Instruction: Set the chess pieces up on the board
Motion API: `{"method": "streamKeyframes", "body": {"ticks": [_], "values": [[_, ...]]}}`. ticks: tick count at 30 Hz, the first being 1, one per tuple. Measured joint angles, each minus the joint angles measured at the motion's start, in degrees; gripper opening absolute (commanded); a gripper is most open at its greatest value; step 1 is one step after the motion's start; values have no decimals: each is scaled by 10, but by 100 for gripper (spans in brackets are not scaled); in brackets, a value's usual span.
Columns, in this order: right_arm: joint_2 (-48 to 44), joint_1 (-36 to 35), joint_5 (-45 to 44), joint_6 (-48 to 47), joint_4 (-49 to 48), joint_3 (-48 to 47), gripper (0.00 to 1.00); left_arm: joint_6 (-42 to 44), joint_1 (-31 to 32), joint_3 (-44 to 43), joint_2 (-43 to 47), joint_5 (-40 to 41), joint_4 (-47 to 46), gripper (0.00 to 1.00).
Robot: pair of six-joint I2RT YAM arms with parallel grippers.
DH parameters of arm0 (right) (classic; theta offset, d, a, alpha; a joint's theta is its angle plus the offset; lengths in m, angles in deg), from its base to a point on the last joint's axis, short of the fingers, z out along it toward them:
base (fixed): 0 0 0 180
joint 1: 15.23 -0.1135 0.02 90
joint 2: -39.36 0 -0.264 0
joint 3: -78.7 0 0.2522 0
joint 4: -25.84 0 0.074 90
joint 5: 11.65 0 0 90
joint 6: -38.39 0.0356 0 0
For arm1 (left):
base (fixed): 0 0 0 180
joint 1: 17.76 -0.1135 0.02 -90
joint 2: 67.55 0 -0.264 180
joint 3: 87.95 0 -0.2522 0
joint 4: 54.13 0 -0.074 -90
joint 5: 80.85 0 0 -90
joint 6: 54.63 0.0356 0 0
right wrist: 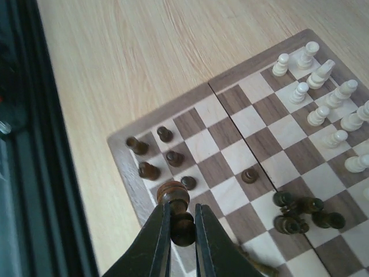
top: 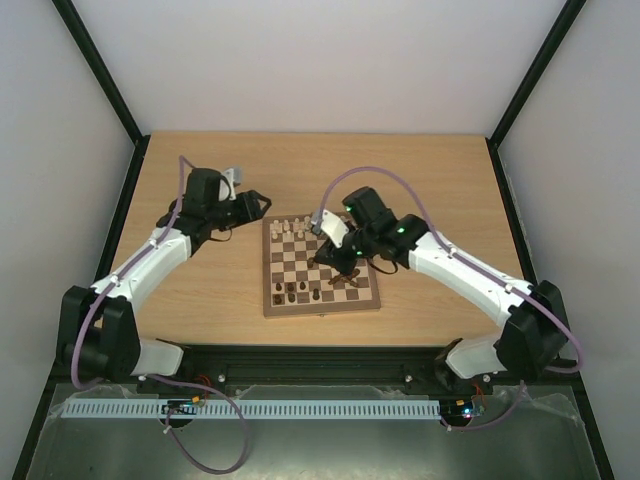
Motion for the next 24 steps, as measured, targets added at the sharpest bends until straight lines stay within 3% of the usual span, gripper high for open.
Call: {"method": "streamKeyframes", "body": {"ticks": [4,11,24], "values": [[36,-44,-90,-71,47,-30,8,6,-39,18,1,-3,5,61],[138,-98,-198,-137,112,-82,8,7,-45,20,21,-26,-1,61],[251,-154,-285,-157,168,-152,8,7,-54,26,34,-43,-13,61]]}}
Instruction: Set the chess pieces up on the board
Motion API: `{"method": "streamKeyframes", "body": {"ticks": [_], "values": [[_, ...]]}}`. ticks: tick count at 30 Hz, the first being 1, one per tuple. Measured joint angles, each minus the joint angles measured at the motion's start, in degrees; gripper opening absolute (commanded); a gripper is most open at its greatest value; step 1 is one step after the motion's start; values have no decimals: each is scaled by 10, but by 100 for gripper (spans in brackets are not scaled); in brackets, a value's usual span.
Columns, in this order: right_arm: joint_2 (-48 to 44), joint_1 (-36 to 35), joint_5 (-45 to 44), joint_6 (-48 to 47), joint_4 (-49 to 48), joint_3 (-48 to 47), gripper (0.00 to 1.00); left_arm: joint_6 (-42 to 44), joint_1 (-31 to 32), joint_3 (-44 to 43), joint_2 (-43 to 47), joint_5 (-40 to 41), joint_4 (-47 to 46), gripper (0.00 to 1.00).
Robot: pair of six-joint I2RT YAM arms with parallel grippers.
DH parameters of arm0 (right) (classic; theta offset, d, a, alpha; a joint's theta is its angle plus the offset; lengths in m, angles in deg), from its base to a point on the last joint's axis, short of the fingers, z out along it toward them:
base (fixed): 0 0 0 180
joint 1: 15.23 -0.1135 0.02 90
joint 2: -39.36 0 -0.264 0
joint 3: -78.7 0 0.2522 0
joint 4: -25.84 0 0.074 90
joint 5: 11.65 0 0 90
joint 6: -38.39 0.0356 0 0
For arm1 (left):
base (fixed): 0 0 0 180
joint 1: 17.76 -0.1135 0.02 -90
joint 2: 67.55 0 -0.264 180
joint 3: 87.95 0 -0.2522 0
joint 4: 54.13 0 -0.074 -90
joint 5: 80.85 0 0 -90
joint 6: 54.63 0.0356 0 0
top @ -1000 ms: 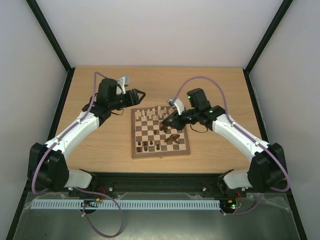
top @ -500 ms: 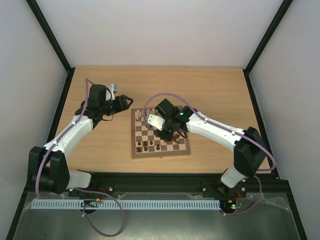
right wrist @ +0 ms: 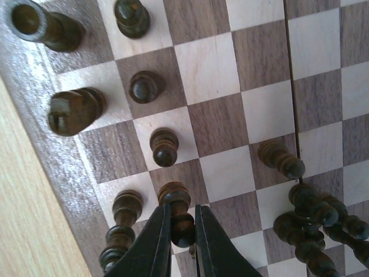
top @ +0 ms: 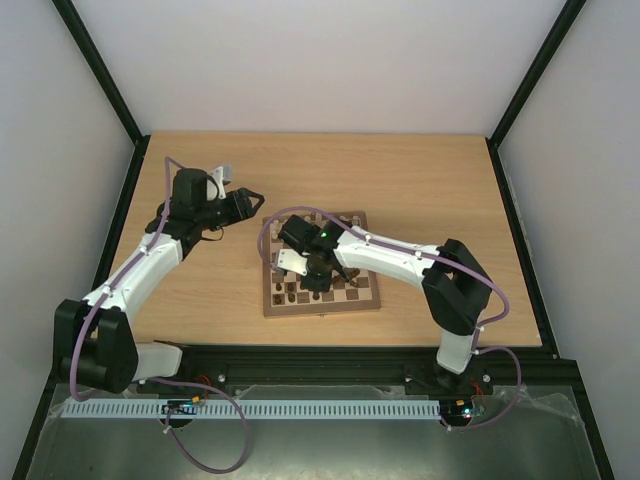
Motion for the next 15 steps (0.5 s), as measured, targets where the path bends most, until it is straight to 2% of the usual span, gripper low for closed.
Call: {"method": "streamKeyframes", "body": {"ticks": [15], "values": [[37,0,-21,0,16,-6,9,-1,-4,0,6,-9,-5,61]]}}
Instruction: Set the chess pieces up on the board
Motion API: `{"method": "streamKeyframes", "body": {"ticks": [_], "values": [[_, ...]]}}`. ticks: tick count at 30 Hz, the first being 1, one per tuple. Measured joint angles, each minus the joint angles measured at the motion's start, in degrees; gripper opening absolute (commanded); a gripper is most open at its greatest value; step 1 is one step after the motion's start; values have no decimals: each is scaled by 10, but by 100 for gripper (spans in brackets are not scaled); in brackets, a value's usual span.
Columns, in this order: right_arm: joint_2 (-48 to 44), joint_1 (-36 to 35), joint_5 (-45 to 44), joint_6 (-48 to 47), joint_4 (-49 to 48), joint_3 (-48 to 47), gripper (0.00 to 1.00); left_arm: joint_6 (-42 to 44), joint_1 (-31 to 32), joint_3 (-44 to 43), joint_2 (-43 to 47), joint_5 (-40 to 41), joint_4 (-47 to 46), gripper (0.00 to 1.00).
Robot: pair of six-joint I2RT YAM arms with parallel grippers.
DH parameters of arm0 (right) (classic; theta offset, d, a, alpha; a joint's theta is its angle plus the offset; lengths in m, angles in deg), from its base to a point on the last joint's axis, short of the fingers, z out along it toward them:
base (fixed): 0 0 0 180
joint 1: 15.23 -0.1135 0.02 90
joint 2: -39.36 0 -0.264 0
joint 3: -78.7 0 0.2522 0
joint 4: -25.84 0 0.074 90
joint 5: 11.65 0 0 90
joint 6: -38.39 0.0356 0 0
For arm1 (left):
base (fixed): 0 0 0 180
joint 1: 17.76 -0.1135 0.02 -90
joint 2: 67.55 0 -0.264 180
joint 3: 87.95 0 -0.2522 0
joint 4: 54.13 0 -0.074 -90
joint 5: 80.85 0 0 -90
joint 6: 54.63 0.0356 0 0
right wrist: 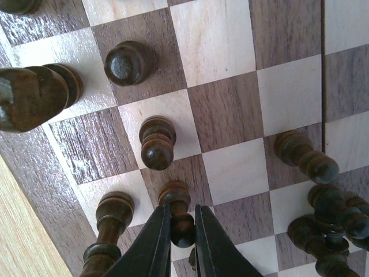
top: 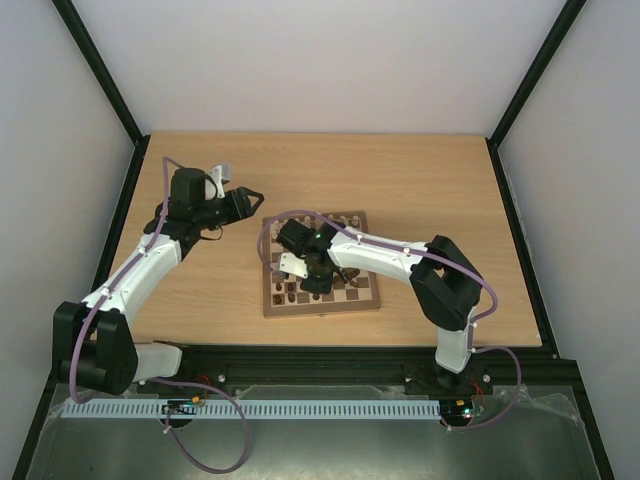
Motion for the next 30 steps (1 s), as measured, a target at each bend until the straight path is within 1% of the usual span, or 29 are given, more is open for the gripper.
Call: {"method": "streamKeyframes", "body": {"ticks": [5,11,13,24,30], "values": [[3,0,0,1,0,-1,11,0,0,0,0,0,0,61],[6,0,0,5,0,-2,23,0,0,0,0,-1,0,61],[9,0,0,7,0,-2,25,0,-1,0,0,-2,0,61],[7,0,-3,6,6,-9,31,0,-2,3,0,-2,-4,61],[-30,11,5,6,13,-9,32,0,-2,4,-1,-5,-8,60]]}}
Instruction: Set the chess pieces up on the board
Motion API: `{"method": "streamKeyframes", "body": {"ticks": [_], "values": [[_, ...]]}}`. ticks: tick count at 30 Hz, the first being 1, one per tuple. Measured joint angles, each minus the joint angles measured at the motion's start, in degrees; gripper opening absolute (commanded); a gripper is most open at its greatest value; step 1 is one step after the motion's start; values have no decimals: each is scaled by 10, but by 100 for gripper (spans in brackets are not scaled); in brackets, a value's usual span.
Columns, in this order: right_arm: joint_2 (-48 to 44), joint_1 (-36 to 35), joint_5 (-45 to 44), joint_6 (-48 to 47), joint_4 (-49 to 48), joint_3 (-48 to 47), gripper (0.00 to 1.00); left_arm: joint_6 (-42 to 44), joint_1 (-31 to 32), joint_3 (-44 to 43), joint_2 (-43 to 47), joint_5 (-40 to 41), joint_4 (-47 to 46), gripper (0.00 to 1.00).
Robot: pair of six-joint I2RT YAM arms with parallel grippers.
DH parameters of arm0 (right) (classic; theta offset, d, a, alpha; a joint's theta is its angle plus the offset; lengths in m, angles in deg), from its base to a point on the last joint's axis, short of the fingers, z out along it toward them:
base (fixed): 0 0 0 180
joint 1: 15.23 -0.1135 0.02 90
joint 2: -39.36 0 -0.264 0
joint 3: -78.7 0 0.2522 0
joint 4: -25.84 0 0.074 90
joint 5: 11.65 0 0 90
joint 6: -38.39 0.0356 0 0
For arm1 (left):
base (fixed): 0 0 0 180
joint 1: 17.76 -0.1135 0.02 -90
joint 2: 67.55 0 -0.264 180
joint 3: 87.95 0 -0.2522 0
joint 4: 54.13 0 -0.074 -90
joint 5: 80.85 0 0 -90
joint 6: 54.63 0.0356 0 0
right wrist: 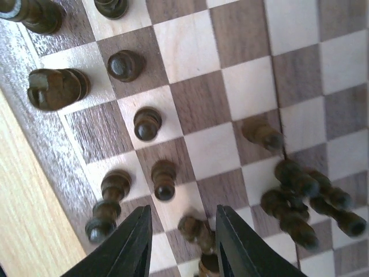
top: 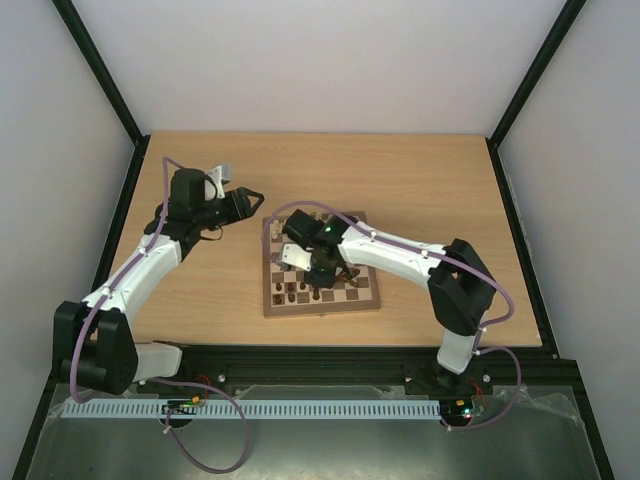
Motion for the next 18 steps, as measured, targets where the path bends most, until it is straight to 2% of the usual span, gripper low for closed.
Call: {"method": "streamKeyframes", "body": {"ticks": [8,13,18], "values": [[-112,76,42,13,1,43,33,25,41,4,-1,-2,-9,59],[-213,152,85,43,-47,167,31,67,133,-5,-1,41,17,58],[-271,170,98,74,-113,292,28,99,236,-14,8,95,42,56]]}}
